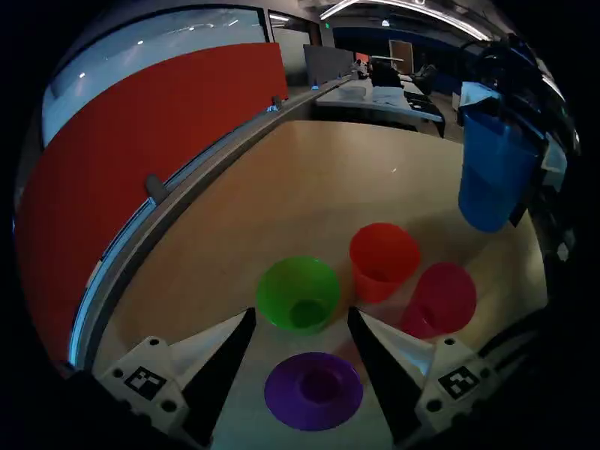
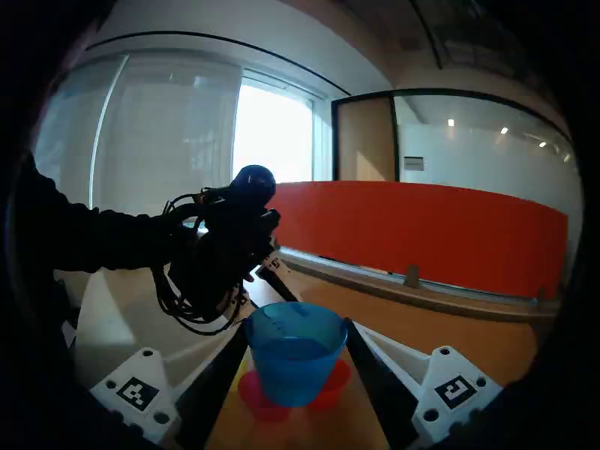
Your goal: Pour water
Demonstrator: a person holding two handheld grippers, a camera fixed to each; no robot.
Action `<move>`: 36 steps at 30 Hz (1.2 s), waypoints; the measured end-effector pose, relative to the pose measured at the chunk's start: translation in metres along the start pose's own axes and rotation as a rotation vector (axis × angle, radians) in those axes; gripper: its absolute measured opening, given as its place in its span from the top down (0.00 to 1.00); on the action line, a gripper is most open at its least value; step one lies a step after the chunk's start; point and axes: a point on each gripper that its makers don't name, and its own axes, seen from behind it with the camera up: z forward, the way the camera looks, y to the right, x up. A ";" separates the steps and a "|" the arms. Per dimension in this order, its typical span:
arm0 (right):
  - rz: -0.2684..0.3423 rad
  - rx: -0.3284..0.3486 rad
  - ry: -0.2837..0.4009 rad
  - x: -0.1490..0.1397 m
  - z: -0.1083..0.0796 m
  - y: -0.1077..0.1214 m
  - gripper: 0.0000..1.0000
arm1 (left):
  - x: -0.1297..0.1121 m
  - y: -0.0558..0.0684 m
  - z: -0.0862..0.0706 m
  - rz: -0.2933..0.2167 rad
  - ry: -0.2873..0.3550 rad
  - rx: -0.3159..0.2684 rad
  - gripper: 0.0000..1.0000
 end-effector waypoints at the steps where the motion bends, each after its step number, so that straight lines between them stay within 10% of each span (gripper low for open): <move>1: -0.001 -0.001 0.000 0.000 0.000 0.000 0.07 | -0.001 -0.001 0.002 0.001 -0.005 0.003 0.09; 36: 0.011 0.011 -0.008 -0.017 0.007 0.008 0.07 | 0.004 -0.005 0.040 0.048 -0.068 -0.026 0.09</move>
